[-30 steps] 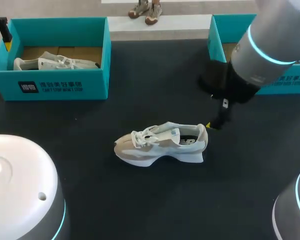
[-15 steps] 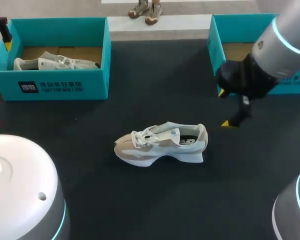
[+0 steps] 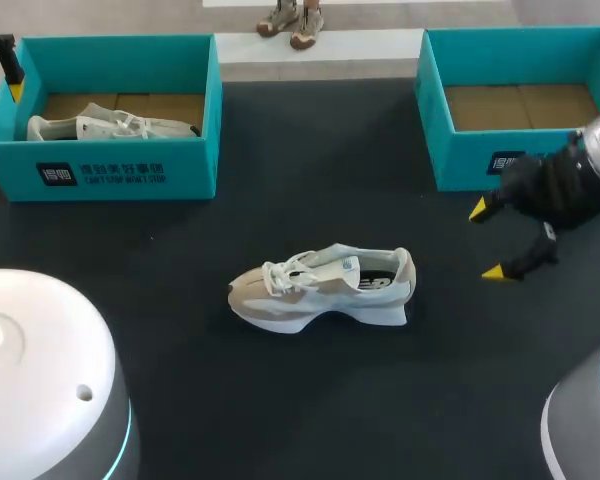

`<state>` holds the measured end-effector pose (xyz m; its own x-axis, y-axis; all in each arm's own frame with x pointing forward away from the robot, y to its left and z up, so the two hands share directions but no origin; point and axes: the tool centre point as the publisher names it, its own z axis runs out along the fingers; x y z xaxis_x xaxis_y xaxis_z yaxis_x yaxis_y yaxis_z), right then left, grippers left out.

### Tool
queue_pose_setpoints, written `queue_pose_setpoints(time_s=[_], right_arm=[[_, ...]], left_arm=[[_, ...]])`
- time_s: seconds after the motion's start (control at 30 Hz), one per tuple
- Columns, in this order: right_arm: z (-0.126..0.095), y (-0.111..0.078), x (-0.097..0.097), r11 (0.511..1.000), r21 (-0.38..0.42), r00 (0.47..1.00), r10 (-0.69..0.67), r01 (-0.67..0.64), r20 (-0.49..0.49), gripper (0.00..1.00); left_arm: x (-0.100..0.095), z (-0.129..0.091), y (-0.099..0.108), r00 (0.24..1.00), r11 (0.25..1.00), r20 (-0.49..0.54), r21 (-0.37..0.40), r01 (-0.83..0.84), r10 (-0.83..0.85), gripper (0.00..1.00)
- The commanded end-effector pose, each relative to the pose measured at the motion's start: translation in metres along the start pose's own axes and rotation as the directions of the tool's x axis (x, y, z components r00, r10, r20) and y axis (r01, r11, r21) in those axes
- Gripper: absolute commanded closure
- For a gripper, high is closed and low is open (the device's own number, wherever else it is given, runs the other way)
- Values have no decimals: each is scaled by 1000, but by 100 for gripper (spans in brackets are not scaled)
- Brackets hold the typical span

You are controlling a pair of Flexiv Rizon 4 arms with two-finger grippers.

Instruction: Take the shoe out of the shoebox, open the shoe tongue, remove and reinsert the insole, then place the shoe into the shoebox

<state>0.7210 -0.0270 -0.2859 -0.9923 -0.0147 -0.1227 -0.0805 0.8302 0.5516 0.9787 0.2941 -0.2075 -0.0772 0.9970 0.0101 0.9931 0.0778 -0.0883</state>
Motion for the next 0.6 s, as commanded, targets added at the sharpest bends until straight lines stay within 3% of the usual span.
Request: queue_pose_setpoints(time_s=[0.03,0.6], right_arm=[[24,-13,-2,911,-411,1000,7,-3,8,0],[62,-37,-11,914,-405,1000,15,-19,-11,0]], left_arm=[[0,0,-1,1000,1000,-2,-2,0,0,0],[0,0,-1,1000,1000,-2,-2,0,0,0]])
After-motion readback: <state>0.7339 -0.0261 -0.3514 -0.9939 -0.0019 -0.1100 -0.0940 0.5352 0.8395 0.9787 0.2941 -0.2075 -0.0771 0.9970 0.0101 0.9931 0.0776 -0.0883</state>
